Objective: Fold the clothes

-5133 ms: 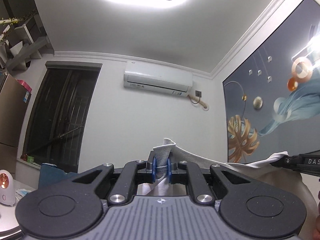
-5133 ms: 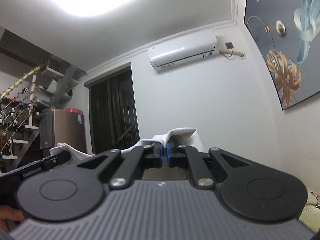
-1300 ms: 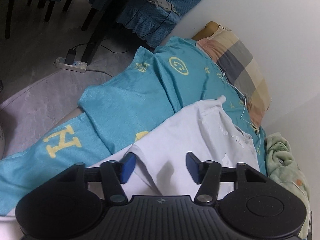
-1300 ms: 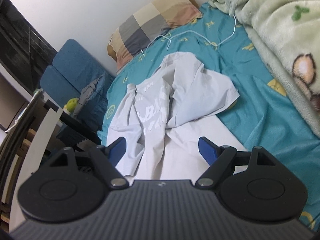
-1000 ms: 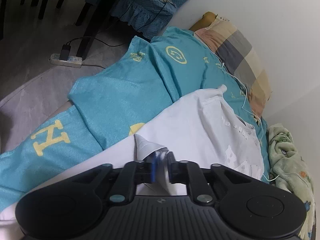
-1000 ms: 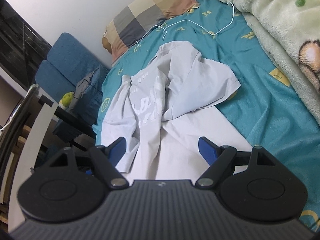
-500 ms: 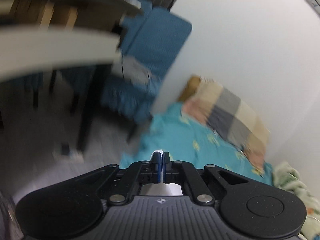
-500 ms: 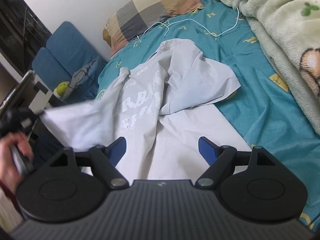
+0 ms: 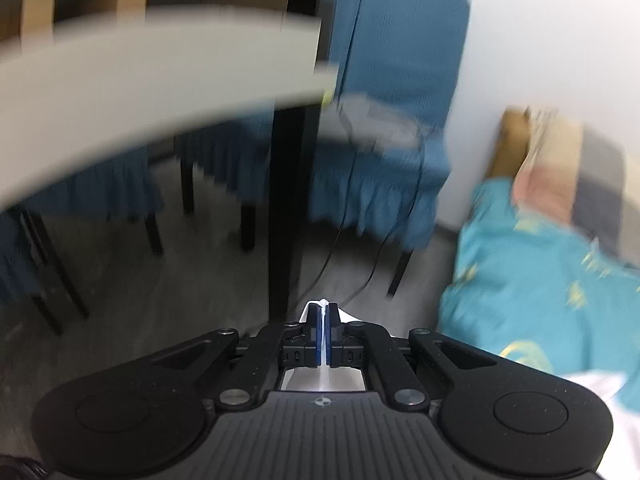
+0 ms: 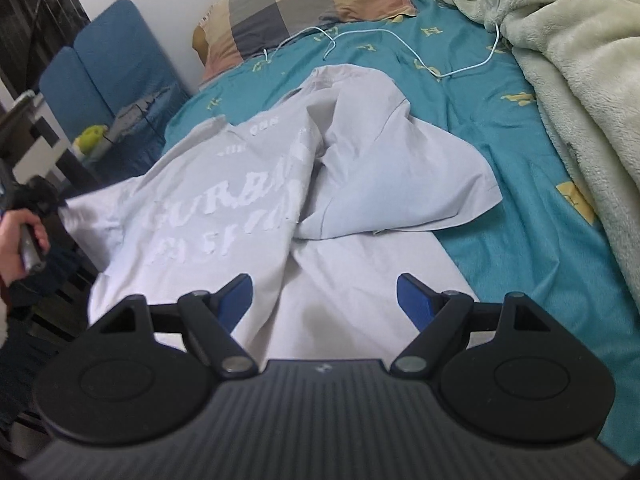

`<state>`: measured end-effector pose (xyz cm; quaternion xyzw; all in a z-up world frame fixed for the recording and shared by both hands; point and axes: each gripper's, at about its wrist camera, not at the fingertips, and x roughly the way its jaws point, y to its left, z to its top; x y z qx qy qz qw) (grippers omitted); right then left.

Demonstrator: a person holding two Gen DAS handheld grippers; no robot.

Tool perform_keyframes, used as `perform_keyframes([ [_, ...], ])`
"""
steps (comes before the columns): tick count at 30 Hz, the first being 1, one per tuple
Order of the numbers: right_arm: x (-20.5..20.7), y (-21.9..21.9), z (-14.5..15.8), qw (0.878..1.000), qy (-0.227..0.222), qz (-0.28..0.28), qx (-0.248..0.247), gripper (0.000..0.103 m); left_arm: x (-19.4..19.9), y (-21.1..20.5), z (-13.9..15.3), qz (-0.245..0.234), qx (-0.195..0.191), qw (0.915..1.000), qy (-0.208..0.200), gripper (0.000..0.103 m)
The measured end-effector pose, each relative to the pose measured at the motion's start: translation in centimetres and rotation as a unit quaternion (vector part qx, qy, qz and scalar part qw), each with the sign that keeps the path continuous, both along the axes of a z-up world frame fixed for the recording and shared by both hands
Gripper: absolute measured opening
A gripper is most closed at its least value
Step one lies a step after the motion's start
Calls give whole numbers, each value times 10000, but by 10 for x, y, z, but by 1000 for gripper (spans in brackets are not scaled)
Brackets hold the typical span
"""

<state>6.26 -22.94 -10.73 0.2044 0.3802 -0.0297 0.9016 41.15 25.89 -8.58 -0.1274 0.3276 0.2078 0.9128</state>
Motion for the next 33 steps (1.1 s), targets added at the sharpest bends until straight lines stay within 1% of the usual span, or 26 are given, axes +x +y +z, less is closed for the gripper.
perform_keyframes([
  [2, 4, 1, -3, 10000, 39, 30, -7, 81, 2, 2, -22, -39, -129, 9998, 126, 3],
  [4, 8, 2, -4, 10000, 44, 43, -74, 81, 1, 0, -33, -203, -214, 9994, 201, 4],
  [5, 8, 4, -3, 9998, 23, 69, -170, 81, -1, -3, -36, -312, -209, 9990, 225, 12],
  [6, 9, 6, -1, 9996, -1, 95, -258, 81, -5, -7, -36, -412, -182, 9987, 237, 17],
  [7, 8, 7, 1, 9994, -39, 122, -320, 81, -10, -13, -33, -505, -139, 9983, 239, 26],
  [8, 8, 8, 3, 9992, -77, 149, -375, 81, -16, -19, -30, -598, -96, 9979, 240, 32],
  [9, 7, 9, 6, 9990, -116, 172, -408, 81, -23, -24, -25, -699, -40, 9973, 220, 35],
  [11, 5, 10, 10, 9983, -197, 207, -504, 81, -41, -35, -11, -913, 63, 9957, 134, 46],
  [15, -4, 10, 21, 9973, -367, 228, -598, 81, -95, -70, 21, -1393, 194, 9900, -72, 48],
  [17, -9, 12, 28, 9956, -483, 218, -768, 81, -125, -91, 35, -1679, 307, 9852, -161, 50],
  [20, -19, 17, 41, 9915, -732, 312, -1032, 81, -177, -122, 46, -2048, 426, 9774, -322, 51],
  [23, -29, 20, 49, 9886, -913, 403, -1129, 81, -227, -148, 52, -2232, 297, 9733, -440, 51],
  [26, -39, 21, 53, 9866, -998, 467, -1201, 81, -273, -180, 60, -2472, 262, 9676, -445, 52],
  [29, -46, 18, 56, 9875, -1032, 486, -1083, 81, -317, -211, 70, -2648, 123, 9628, -529, 52],
  [31, -51, 16, 58, 9875, -1102, 480, -1022, 80, -347, -232, 76, -2756, 16, 9594, -596, 54],
  [33, -55, 14, 60, 9873, -1174, 468, -967, 80, -369, -248, 73, -2869, -56, 9559, -622, 54],
])
